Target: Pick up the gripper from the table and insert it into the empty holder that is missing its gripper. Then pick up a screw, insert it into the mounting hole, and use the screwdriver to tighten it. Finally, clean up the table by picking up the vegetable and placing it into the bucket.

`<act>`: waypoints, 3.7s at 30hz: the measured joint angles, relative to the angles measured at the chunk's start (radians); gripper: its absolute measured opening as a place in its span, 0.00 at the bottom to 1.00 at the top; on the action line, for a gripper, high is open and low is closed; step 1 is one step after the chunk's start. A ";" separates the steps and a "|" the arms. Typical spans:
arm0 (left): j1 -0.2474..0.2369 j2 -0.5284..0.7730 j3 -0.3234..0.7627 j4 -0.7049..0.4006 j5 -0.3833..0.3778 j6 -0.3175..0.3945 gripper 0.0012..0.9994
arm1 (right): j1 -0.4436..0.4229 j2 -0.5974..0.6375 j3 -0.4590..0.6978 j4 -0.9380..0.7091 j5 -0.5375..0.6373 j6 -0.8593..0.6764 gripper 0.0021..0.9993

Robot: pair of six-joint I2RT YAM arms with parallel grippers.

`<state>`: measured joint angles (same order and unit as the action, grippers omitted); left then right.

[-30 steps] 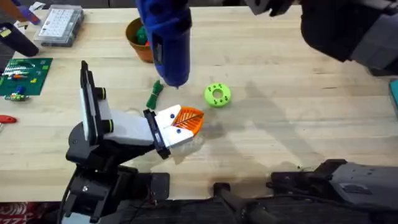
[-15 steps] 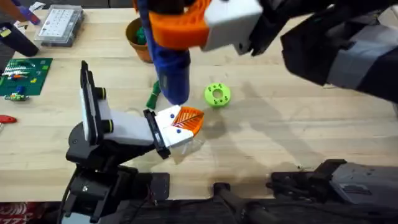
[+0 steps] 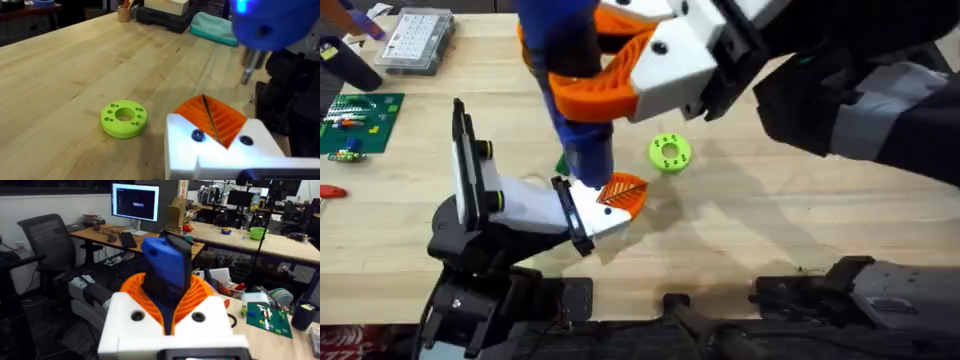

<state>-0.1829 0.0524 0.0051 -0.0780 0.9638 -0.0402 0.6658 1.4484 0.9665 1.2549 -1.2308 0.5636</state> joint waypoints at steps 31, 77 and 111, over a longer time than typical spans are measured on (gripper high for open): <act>0.000 0.000 0.000 0.000 0.000 0.000 0.01 | 0.013 0.127 -0.001 -0.006 0.018 -0.051 0.04; 0.000 0.000 0.000 0.000 0.000 0.000 0.01 | -0.006 0.127 -0.001 0.009 -0.002 -0.037 0.04; 0.000 0.000 0.000 0.000 0.000 0.000 0.01 | -0.005 0.127 -0.001 -0.019 -0.005 -0.040 0.04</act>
<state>-0.1829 0.0525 0.0051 -0.0780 0.9638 -0.0404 0.6609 1.5757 0.9653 1.2357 -1.2354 0.5231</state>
